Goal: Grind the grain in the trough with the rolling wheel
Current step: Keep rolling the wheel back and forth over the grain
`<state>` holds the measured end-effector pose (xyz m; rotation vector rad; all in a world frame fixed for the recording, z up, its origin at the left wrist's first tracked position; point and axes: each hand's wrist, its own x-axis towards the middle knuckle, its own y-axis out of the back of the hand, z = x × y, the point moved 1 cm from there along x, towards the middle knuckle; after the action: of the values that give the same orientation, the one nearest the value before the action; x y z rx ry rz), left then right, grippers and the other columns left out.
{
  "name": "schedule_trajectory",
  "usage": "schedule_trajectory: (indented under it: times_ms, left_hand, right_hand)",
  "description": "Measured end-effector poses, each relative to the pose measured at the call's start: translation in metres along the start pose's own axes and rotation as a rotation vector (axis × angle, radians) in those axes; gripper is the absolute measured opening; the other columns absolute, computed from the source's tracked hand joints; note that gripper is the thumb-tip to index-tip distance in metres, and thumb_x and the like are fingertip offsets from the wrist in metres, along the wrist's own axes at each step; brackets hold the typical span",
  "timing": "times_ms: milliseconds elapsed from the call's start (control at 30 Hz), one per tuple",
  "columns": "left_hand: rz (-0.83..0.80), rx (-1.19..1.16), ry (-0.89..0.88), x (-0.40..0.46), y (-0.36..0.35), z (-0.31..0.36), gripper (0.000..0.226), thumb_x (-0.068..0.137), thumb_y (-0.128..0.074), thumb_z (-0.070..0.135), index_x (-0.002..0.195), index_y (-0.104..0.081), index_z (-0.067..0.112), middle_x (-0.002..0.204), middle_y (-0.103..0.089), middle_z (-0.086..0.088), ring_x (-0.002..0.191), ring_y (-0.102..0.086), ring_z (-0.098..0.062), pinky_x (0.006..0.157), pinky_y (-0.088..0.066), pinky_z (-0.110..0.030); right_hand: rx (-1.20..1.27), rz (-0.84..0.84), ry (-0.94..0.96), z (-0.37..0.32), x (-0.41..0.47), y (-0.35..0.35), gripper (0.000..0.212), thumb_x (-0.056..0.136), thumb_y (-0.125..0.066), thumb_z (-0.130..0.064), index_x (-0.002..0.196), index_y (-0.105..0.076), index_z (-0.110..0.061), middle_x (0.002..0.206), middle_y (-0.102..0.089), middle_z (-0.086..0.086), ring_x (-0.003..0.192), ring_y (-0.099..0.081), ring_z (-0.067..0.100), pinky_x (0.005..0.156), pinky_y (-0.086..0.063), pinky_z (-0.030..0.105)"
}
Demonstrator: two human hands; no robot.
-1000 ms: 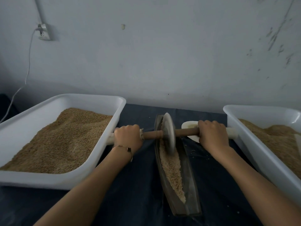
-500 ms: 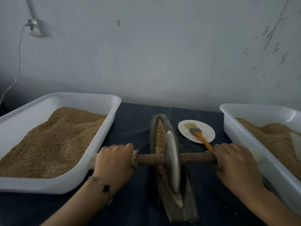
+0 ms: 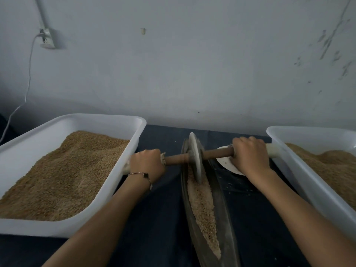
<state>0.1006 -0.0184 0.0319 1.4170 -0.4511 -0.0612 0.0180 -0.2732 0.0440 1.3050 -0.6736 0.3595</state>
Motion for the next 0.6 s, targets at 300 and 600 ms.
schedule_trajectory:
  times_ms: [300,600]
  left_hand:
    - [0.17,0.092,-0.1,-0.02,-0.003,-0.002,0.018,0.093,-0.048,0.033,0.079,-0.041,0.023,0.084,-0.063,0.005,0.07,-0.052,-0.014,0.064,-0.032,-0.027]
    - [0.297,0.021,-0.359,-0.109,0.034,-0.006,0.043,0.04,-0.087,0.019,0.053,-0.046,0.019,0.042,-0.046,0.005,0.035,-0.045,-0.016,0.039,-0.031,-0.025]
  right_hand:
    - [0.009,-0.003,-0.02,-0.002,-0.035,0.021,0.026,0.057,-0.081,-0.002,0.069,-0.059,-0.008,0.063,-0.059,0.008,0.06,-0.055,0.03,0.059,-0.035,0.034]
    - [0.056,-0.049,0.092,0.017,-0.112,0.072,0.039,0.045,-0.084,0.002,0.069,-0.058,-0.016,0.062,-0.054,-0.002,0.057,-0.052,0.023,0.054,-0.04,0.035]
